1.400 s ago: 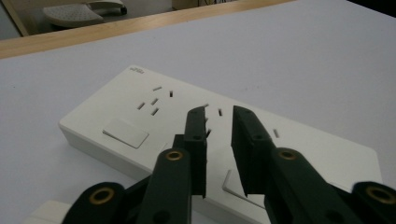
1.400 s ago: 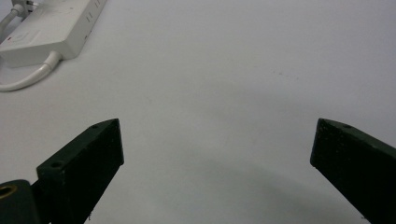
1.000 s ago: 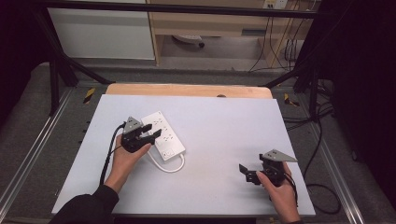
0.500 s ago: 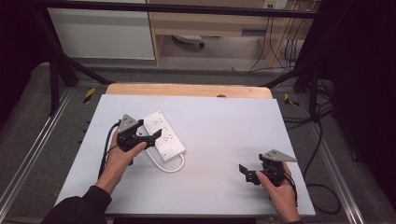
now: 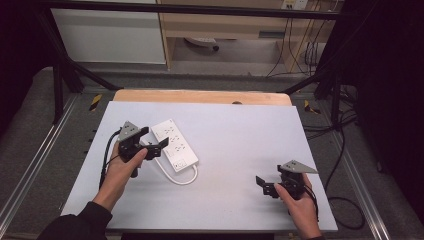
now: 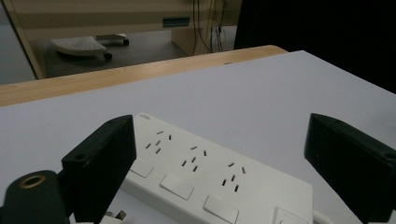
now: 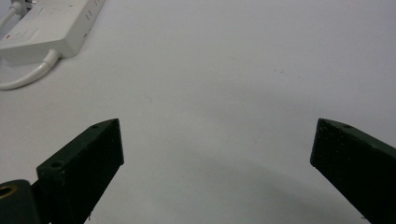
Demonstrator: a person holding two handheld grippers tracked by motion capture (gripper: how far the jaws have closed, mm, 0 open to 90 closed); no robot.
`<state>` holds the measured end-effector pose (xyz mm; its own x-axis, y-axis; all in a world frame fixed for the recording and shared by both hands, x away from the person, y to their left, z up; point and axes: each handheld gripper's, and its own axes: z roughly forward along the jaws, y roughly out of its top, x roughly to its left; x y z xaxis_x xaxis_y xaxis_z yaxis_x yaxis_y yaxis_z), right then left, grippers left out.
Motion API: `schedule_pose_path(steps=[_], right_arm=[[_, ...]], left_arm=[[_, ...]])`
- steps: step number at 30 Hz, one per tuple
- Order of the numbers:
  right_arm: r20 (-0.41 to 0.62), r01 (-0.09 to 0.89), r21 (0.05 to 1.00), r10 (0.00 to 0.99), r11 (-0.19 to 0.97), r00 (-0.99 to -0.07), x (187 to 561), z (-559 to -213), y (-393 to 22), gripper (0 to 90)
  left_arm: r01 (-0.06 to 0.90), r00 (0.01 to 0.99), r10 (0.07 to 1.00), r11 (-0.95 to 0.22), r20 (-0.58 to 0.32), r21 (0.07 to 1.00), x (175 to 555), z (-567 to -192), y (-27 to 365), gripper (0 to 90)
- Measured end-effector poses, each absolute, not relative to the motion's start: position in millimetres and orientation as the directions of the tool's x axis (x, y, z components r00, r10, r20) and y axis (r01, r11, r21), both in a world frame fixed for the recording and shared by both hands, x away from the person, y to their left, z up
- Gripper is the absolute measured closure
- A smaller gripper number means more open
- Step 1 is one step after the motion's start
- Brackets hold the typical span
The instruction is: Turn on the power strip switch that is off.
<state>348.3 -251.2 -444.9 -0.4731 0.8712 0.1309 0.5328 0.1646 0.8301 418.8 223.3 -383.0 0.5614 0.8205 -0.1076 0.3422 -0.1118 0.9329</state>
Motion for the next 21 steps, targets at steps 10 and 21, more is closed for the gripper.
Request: schedule_pose_path(steps=[10, 21], right_arm=[[0.130, 0.534, 0.829, 0.872, 0.166, -0.472, 348.4, -445.1, -251.0, 3.1], [0.128, 0.540, 0.825, 0.873, 0.170, -0.471, 349.1, -445.6, -249.8, 3.1]], left_arm=[[0.329, 0.546, 0.830, -0.085, -0.116, 0.941, 396.5, -379.8, 255.8, 7.0], [0.343, 0.496, 0.858, -0.053, -0.133, 0.938, 360.3, -389.1, 301.6, 7.1]])
